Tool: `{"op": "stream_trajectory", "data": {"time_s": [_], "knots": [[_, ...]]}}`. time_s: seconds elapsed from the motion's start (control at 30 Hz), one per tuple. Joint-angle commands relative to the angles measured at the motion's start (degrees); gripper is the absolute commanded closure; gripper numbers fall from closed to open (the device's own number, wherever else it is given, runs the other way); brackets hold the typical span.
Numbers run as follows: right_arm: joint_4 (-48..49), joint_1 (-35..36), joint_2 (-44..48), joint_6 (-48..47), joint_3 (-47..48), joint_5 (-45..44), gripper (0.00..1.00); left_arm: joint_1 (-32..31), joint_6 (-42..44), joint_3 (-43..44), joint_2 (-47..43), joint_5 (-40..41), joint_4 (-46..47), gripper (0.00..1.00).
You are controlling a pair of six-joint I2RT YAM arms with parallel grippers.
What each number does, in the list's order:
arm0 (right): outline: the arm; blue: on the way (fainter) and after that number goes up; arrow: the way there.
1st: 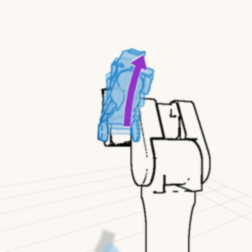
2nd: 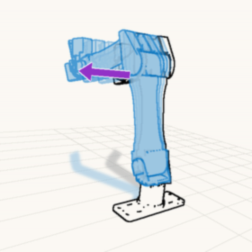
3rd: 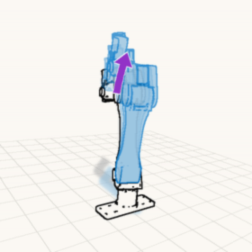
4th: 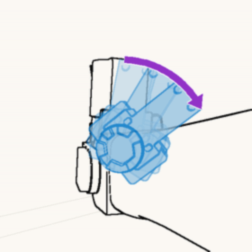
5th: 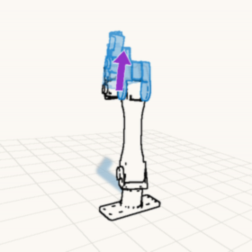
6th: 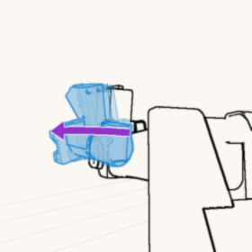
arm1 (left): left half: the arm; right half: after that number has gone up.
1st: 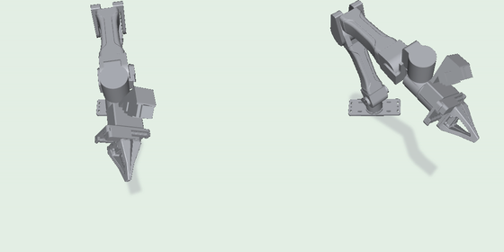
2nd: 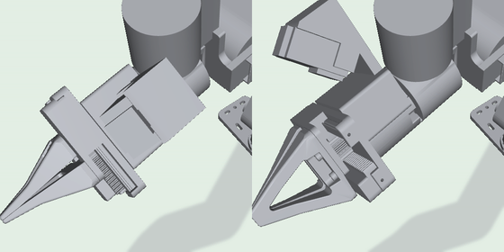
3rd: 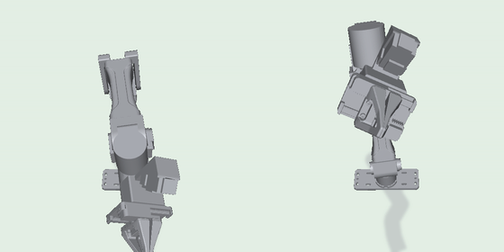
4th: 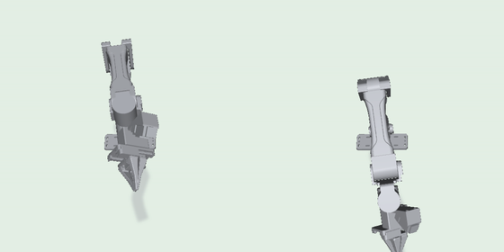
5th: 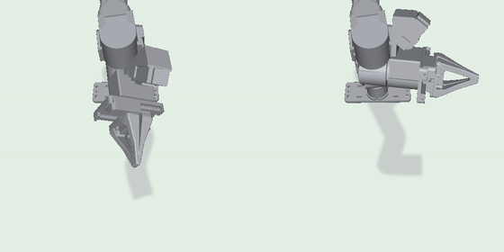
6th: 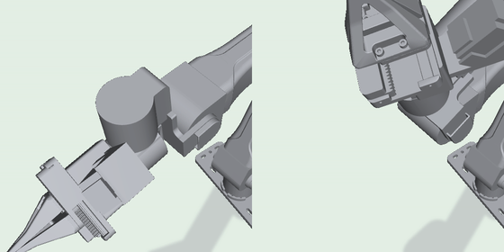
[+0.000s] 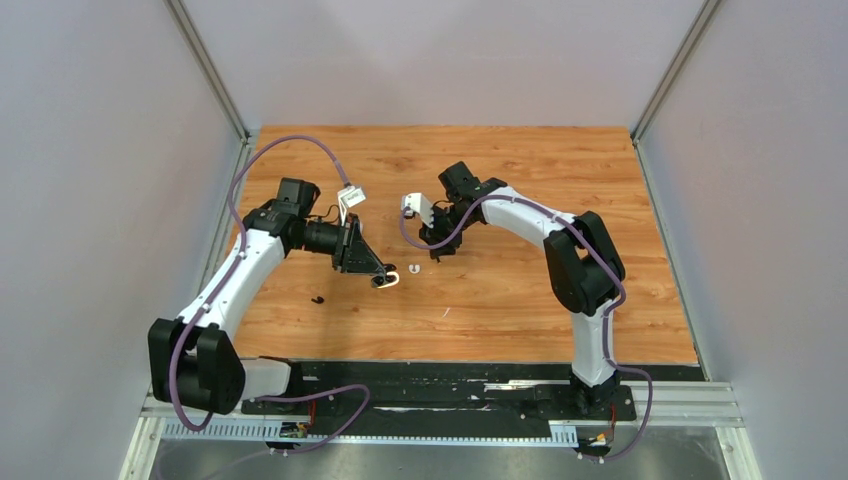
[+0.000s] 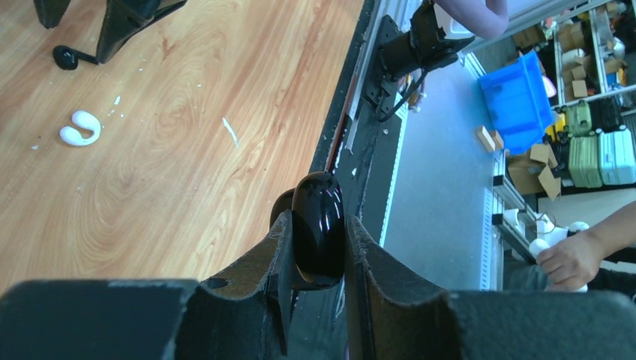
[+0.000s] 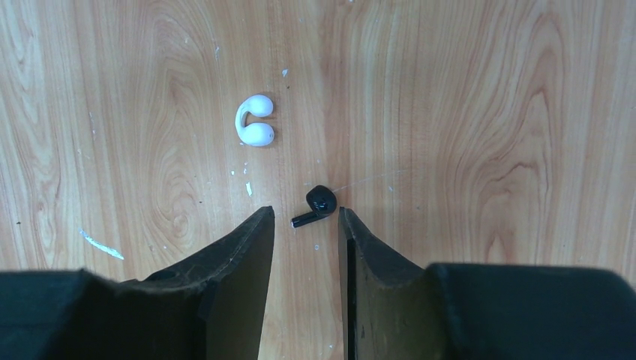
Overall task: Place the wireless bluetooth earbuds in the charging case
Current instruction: Pick up the earbud from the center of the board.
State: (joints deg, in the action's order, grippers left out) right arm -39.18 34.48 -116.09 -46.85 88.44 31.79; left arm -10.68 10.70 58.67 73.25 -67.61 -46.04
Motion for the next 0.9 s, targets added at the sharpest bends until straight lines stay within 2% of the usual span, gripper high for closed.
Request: {"op": "stream_trajectory", "data": {"time_s": [0.0,0.5,0.87], "knots": [[2.6,0.4,1.6,-1.9,0.0,3.2,0.64,0.4,7.5,3.2,0.6,-3.0,-4.3,1.0],[3.3,0.4,0.6,-4.6,-0.7,4.4,0.65,0.4,8.3,3.4,1.5,-1.8,-5.1,1.0],[3.3,0.4,-2.5,-5.1,0.5,1.6,0.65,0.4,6.9,3.2,1.5,-1.1,-4.1,1.0]]}}
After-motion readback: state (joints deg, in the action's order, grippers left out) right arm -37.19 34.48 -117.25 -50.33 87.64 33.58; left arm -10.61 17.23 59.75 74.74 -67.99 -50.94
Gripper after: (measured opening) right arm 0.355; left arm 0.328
